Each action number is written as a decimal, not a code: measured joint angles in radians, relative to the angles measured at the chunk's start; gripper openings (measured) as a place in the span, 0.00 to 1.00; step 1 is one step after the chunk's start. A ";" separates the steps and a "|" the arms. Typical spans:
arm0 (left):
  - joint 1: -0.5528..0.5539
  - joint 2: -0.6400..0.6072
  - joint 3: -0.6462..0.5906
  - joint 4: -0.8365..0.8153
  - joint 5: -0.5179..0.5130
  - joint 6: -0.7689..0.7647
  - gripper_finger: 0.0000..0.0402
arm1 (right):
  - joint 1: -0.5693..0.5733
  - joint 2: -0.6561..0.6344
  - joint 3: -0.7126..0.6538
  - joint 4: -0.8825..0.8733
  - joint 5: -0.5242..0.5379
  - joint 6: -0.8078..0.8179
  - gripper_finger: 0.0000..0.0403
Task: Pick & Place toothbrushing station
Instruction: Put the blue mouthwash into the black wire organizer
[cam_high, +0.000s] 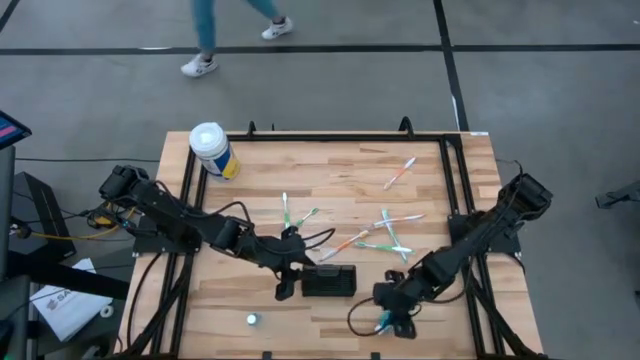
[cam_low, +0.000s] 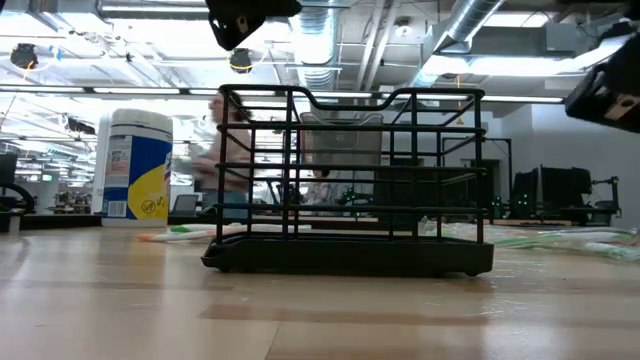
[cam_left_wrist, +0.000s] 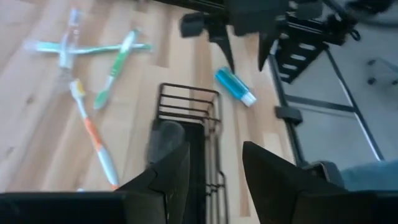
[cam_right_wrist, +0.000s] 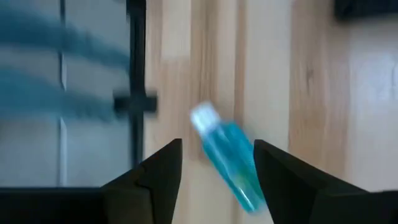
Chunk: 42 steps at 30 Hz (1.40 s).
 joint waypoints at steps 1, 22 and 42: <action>0.002 0.000 0.000 0.000 -0.019 -0.006 0.36 | -0.001 0.000 0.000 -0.022 -0.021 -0.059 0.46; 0.003 0.115 0.001 0.030 -0.132 -0.130 0.36 | 0.005 0.168 0.031 0.098 -0.132 -0.398 0.41; 0.009 0.218 0.001 0.145 -0.144 -0.135 0.36 | -0.039 0.198 0.101 0.072 -0.153 -0.510 0.41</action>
